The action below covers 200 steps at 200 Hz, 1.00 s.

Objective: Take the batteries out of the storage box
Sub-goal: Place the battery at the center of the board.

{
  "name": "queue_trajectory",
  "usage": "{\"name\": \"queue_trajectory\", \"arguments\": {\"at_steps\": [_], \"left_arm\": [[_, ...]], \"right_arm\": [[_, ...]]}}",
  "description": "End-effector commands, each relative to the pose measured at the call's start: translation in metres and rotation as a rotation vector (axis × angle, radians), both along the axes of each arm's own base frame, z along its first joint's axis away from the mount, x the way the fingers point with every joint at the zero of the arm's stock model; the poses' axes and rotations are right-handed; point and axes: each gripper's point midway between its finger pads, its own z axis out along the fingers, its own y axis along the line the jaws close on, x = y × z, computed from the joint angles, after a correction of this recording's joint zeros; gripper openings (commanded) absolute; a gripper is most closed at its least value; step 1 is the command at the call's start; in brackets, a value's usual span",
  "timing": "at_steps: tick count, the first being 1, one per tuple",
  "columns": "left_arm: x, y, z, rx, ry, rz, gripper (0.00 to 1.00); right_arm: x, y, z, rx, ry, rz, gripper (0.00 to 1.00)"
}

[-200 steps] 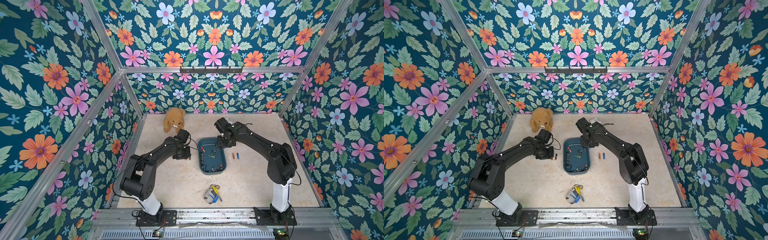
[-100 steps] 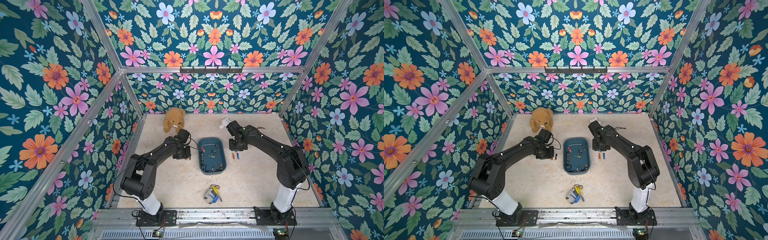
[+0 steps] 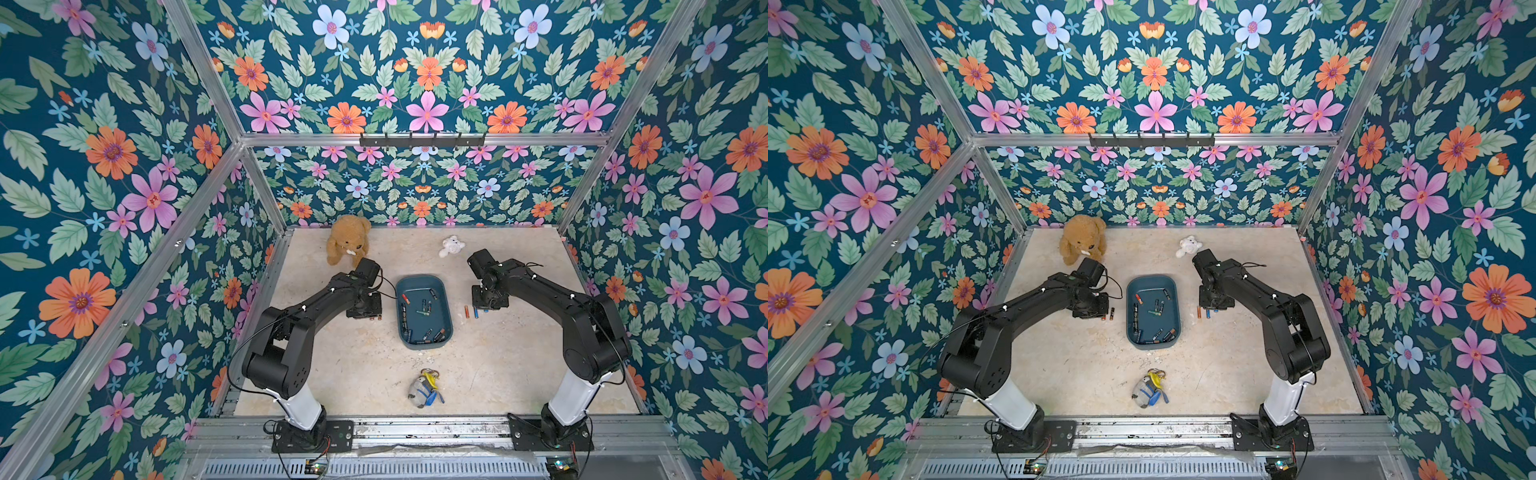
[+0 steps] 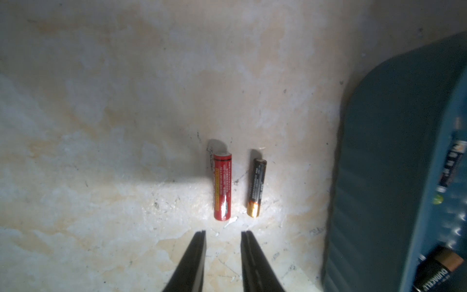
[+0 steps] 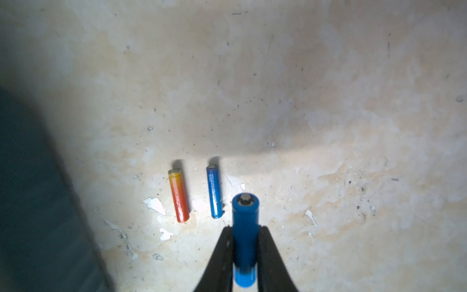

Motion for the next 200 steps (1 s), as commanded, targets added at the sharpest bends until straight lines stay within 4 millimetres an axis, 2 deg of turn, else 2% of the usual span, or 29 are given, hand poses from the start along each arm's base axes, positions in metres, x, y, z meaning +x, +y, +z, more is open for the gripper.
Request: {"name": "queue_trajectory", "arguments": {"at_steps": [1,64,200], "left_arm": [[-0.003,0.003,-0.002,0.017,0.013,0.005,0.30],[-0.004,0.003,-0.002,0.022,0.016,0.004,0.31],[-0.006,0.004,-0.003,0.025,0.017,0.005,0.30]], "right_arm": [[0.002,-0.004,-0.002,-0.012,-0.013,0.016,0.19],[0.001,-0.010,-0.019,-0.018,0.004,0.012,0.19],[0.005,-0.005,-0.032,-0.003,-0.002,0.082,0.19]]}}
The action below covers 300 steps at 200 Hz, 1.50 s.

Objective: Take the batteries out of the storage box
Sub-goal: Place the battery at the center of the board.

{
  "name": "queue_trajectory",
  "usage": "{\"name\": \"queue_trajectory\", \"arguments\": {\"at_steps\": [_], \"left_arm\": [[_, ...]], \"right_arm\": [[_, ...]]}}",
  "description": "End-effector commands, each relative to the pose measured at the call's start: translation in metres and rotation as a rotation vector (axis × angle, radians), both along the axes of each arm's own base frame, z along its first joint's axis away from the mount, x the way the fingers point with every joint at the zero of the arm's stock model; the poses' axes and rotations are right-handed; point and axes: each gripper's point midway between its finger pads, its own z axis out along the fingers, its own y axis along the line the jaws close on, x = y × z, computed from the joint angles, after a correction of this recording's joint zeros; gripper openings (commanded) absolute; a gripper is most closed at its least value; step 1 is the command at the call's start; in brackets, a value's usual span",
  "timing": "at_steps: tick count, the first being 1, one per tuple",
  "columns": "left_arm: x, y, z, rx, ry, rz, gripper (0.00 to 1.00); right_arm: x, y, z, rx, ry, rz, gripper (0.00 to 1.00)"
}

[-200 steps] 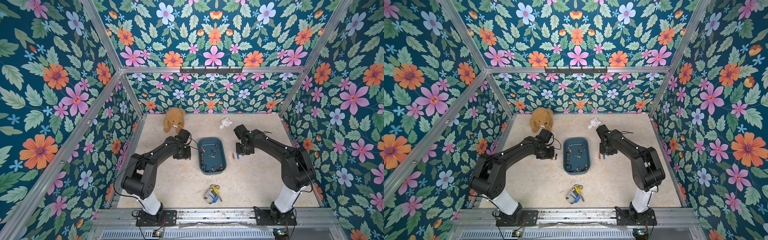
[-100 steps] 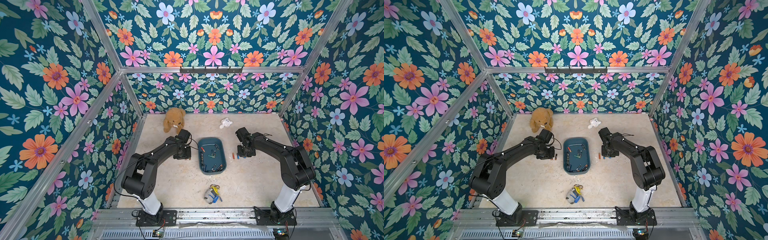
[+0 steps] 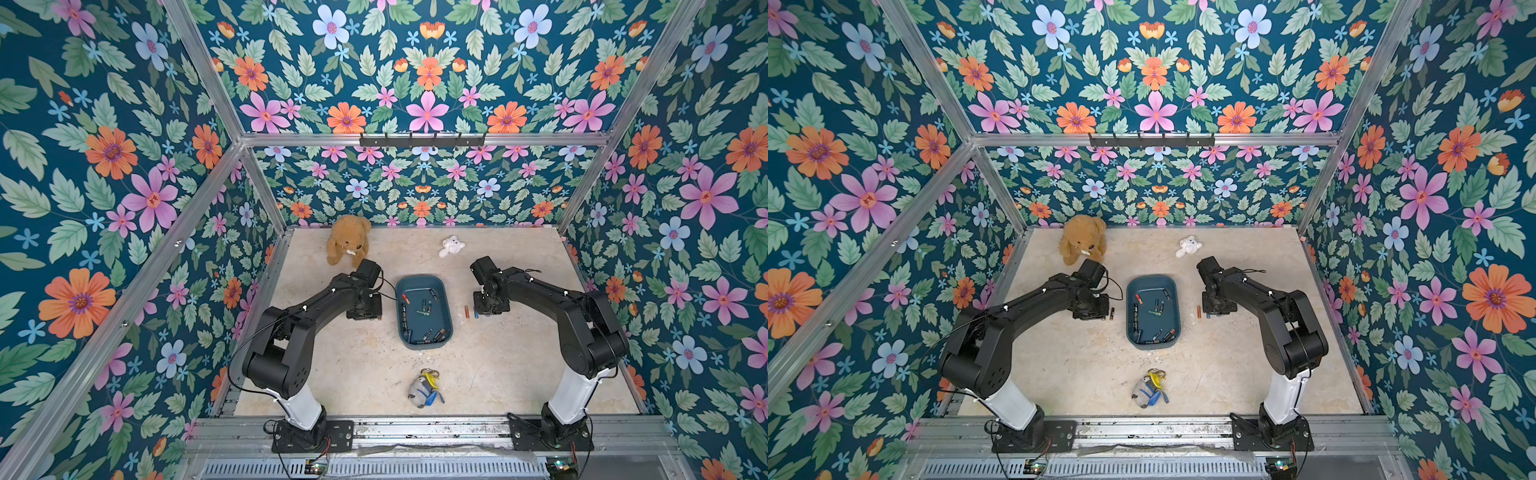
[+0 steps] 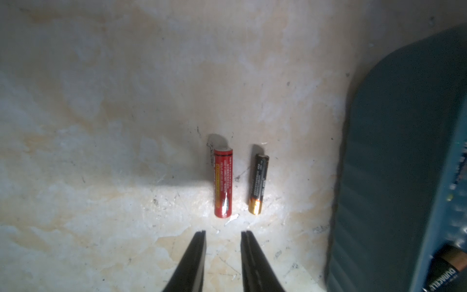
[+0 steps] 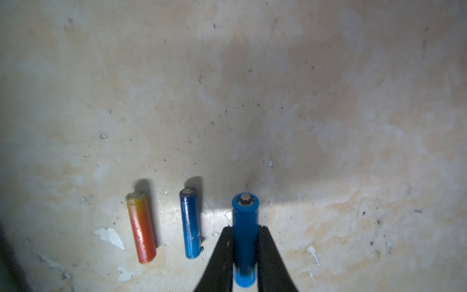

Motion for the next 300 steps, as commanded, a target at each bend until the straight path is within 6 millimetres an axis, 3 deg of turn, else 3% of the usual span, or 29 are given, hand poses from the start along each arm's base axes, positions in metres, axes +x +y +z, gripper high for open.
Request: {"name": "queue_trajectory", "arguments": {"at_steps": [1,300], "left_arm": [[-0.003,0.004,0.000,0.018,0.007,0.007,0.30],[-0.004,0.004,-0.002,0.021,0.013,0.007,0.30]], "right_arm": [[0.001,0.004,-0.001,0.013,-0.002,0.021,0.19],[0.003,0.004,-0.022,-0.010,0.032,0.050,0.20]]}}
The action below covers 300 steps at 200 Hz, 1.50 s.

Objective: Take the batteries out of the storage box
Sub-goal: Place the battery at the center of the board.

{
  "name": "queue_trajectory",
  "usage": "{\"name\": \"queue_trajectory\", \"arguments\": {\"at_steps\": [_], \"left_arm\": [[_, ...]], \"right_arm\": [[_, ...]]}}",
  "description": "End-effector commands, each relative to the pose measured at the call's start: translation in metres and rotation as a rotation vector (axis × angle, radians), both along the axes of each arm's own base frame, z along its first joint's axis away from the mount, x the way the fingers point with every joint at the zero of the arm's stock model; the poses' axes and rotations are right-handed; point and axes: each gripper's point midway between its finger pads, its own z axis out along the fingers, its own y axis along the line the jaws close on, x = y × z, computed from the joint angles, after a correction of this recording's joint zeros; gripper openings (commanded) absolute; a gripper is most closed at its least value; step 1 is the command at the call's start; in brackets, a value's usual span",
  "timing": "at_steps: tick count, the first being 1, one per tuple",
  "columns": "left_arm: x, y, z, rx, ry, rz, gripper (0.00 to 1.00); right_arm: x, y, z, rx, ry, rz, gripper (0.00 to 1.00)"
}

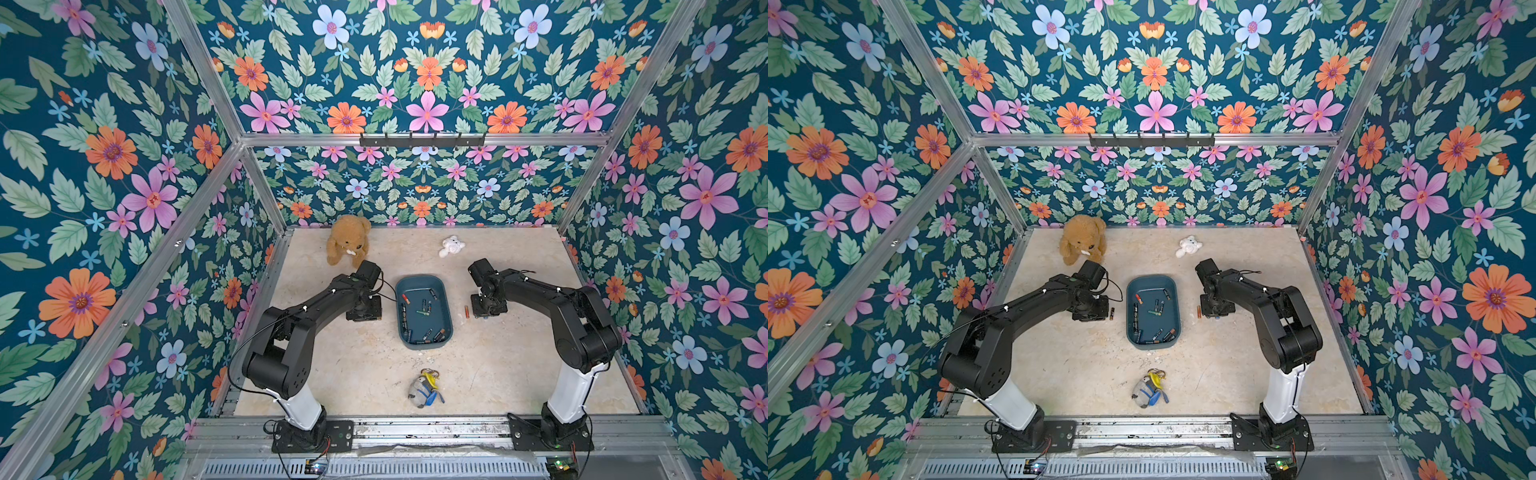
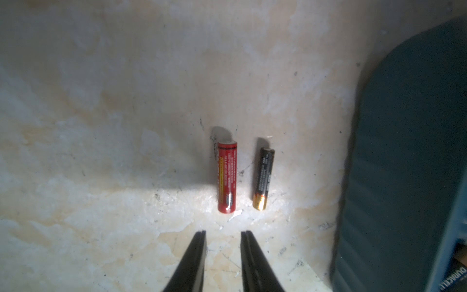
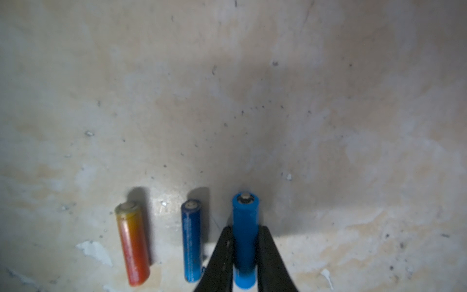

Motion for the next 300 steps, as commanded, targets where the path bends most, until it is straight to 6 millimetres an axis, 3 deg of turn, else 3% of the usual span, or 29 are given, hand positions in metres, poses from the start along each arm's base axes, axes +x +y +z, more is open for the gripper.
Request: {"name": "queue_trajectory", "arguments": {"at_steps": [1,110,223,273,300], "left_arm": [[0.001,0.002,0.001,0.010,-0.001,0.009,0.30],[0.001,0.001,0.000,0.010,-0.001,0.007,0.30],[0.002,0.002,0.005,0.010,-0.011,0.008,0.30],[0.016,-0.002,0.040,0.059,-0.095,-0.022,0.33],[0.027,-0.022,0.067,0.071,-0.166,-0.086,0.35]], "right_arm": [[0.001,0.000,-0.004,-0.007,0.005,0.005,0.20],[0.001,-0.001,-0.002,-0.010,0.004,0.004,0.26],[0.005,-0.001,0.015,-0.006,-0.029,-0.004,0.27],[0.007,-0.001,0.026,0.000,-0.049,-0.006,0.27],[0.010,0.000,0.035,0.009,-0.066,-0.011,0.27]]}}
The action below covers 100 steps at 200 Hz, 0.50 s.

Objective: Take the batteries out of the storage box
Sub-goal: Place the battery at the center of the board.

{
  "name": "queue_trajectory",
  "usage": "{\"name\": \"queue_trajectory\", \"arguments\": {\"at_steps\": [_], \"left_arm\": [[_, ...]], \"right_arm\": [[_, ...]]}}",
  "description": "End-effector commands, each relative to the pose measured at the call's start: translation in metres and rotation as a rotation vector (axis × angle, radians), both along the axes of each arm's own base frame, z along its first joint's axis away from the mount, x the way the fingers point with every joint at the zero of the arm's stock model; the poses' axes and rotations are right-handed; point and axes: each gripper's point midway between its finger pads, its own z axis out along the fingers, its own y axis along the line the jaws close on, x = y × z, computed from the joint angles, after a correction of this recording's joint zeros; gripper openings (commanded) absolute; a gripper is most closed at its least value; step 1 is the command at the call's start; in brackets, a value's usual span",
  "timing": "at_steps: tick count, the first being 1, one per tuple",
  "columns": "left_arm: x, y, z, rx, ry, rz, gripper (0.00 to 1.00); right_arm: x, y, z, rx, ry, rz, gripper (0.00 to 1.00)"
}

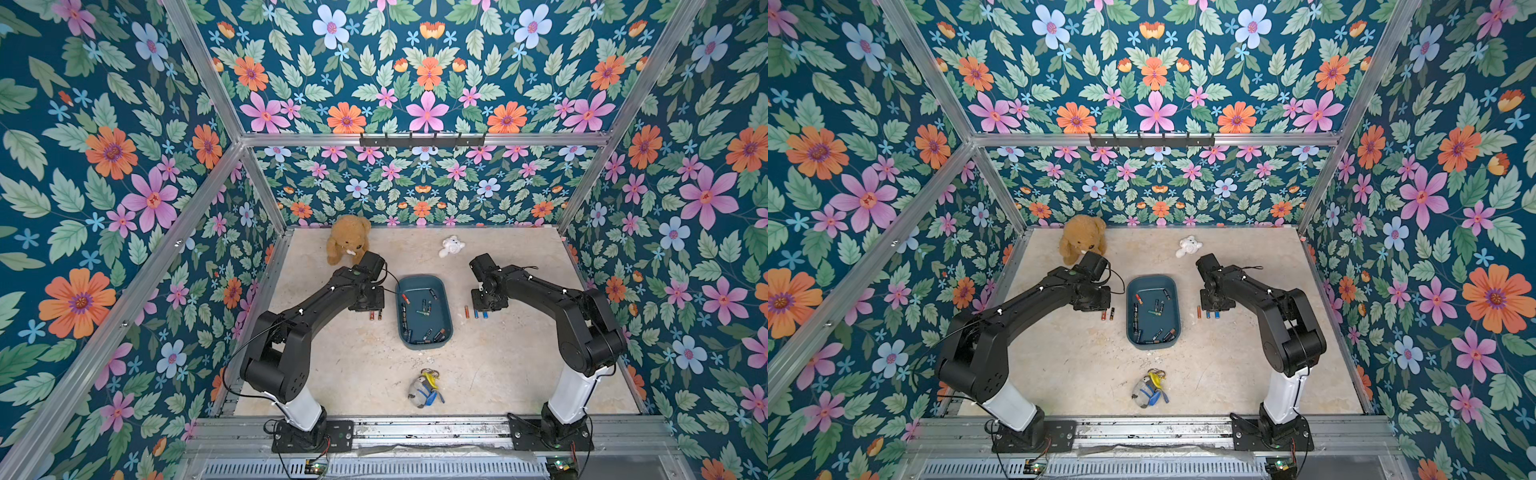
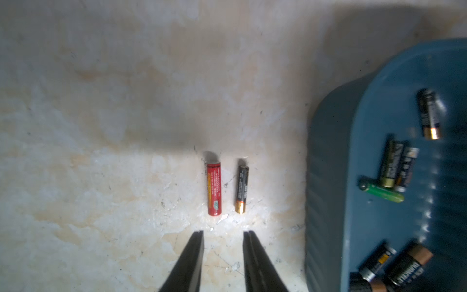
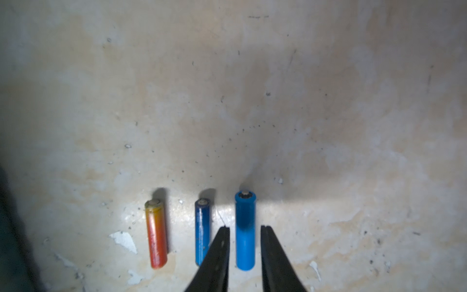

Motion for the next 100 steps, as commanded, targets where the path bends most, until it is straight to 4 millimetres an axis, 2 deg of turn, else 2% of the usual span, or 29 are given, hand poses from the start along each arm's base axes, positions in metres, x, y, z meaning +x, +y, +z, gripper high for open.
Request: {"name": "queue_trajectory", "arguments": {"at_steps": [1,32,52,74,100], "left_arm": [[0.003,-0.006,0.017,0.055,-0.039,-0.053,0.35],[0.008,-0.045,0.035,0.072,-0.095,-0.177,0.40],[0.006,-0.072,0.036,0.071,-0.107,-0.264,0.45],[0.003,-0.098,0.028,0.067,-0.097,-0.340,0.49],[0.003,-0.115,0.010,0.085,-0.064,-0.378,0.50]], "right_arm": [[0.001,-0.002,0.009,-0.007,-0.012,-0.016,0.27],[0.005,0.000,0.019,0.010,-0.034,-0.023,0.28],[0.006,0.001,0.025,0.015,-0.042,-0.029,0.28],[0.008,0.001,0.029,0.018,-0.053,-0.034,0.29],[0.007,-0.002,0.031,0.013,-0.052,-0.038,0.30]]}}
